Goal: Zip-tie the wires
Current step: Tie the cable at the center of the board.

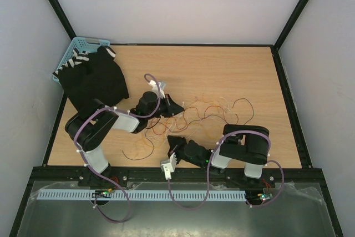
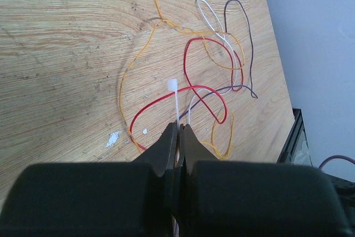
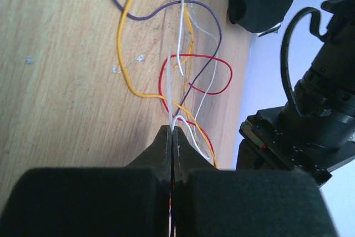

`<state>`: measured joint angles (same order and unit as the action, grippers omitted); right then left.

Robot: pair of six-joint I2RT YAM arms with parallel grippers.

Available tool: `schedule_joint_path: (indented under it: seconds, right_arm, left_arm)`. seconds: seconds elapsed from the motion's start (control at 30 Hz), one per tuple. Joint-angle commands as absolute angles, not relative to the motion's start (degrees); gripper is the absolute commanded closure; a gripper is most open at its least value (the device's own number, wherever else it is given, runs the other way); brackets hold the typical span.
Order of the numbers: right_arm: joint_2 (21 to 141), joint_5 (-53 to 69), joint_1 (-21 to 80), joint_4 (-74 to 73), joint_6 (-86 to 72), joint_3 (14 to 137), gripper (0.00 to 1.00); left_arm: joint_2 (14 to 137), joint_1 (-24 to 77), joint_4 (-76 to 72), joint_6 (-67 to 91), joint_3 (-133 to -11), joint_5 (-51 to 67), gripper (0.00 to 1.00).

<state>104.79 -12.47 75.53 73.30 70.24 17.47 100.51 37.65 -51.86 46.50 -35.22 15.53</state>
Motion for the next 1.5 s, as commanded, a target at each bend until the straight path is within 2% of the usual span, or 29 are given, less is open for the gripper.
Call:
schedule_joint_path:
  seconds: [0.0, 0.17, 0.37, 0.6, 0.97, 1.47]
  right_arm:
    - [101.1, -12.2, 76.1, 71.7, 61.1, 17.8, 1.0]
    - [95.0, -8.1, 74.8, 60.5, 49.2, 18.8, 1.0]
    - [88.2, 0.4, 69.9, 54.8, 35.1, 17.8, 1.0]
    - [82.5, 4.7, 65.3, 53.8, 22.0, 16.2, 1.0]
    - [75.8, 10.5, 57.7, 56.9, 2.9, 10.4, 1.0]
    - [75.0, 18.2, 49.9, 58.2, -5.9, 9.1, 1.0]
  left_arm:
    - [100.4, 37.8, -53.4, 45.3, -36.6, 16.8, 1.0]
    - [99.5, 37.6, -53.4, 44.2, -36.2, 18.0, 1.0]
    - [99.2, 37.4, -55.9, 43.2, -34.5, 19.4, 1.0]
    - [101.2, 37.4, -63.9, 42.4, -33.0, 23.1, 1.0]
    - [99.6, 37.3, -67.6, 34.4, -30.5, 25.8, 1.0]
    - [98.2, 37.3, -76.0, 24.3, -25.5, 29.2, 1.0]
